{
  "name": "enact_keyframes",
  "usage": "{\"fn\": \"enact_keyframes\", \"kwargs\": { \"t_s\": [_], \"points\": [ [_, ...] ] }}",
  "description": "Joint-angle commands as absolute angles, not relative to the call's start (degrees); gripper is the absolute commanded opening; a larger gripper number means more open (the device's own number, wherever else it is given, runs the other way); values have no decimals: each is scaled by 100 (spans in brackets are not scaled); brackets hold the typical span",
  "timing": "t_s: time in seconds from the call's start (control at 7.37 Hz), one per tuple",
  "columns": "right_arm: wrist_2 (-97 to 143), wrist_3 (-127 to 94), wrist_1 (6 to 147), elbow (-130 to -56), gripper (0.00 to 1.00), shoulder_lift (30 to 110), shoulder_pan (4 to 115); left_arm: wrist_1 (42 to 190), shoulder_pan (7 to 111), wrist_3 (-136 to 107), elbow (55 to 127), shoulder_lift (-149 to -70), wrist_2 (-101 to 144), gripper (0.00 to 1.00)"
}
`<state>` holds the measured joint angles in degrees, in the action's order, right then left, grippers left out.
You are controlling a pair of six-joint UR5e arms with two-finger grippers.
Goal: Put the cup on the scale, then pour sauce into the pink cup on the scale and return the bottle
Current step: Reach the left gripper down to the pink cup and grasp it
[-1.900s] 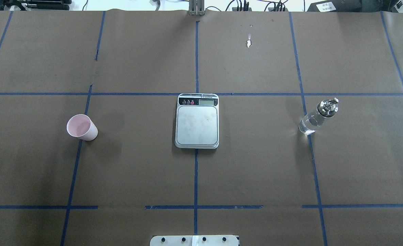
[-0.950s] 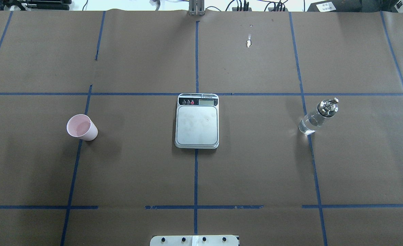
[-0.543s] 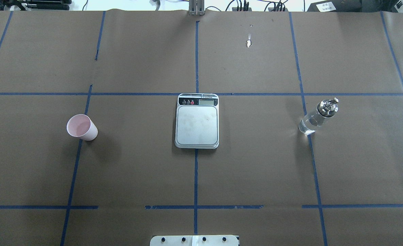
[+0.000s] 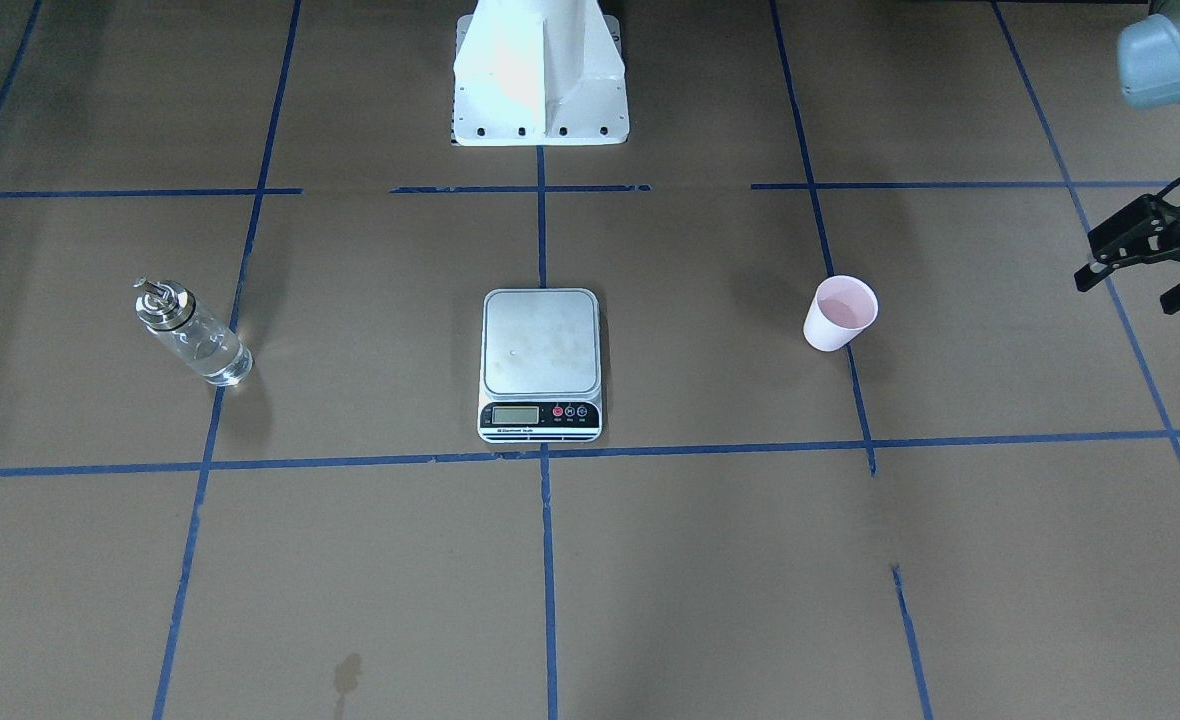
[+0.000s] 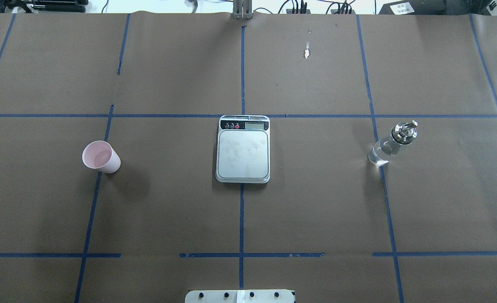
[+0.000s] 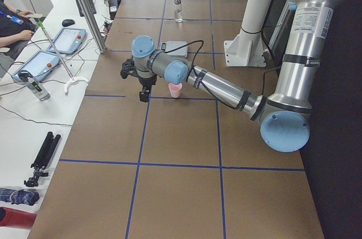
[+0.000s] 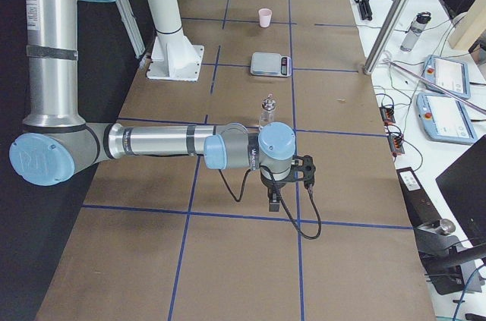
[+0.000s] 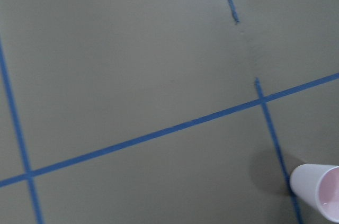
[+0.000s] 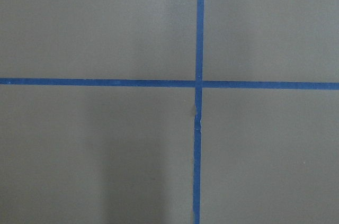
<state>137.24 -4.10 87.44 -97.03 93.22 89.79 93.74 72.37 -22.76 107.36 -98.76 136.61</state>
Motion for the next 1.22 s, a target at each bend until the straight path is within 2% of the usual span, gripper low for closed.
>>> {"fn": "enact_keyframes", "kwargs": {
  "t_s": [0.0, 0.54, 0.81, 1.09],
  "points": [
    [13746, -431, 8728, -9712, 100, 9308, 8974, 9536, 6419, -4497, 11309, -9748, 12765, 100],
    [14080, -413, 8736, -9729, 100, 9308, 8974, 10191, 5495, -5928, 11259, -9363, 12332, 100],
    [14063, -413, 8736, -9703, 100, 9316, 8974, 10678, 4767, -7081, 11189, -9343, 11858, 100],
    [14062, -422, 8736, -9642, 100, 9334, 8974, 10687, 4598, -7224, 11119, -9448, 11848, 100]
  ]
}}
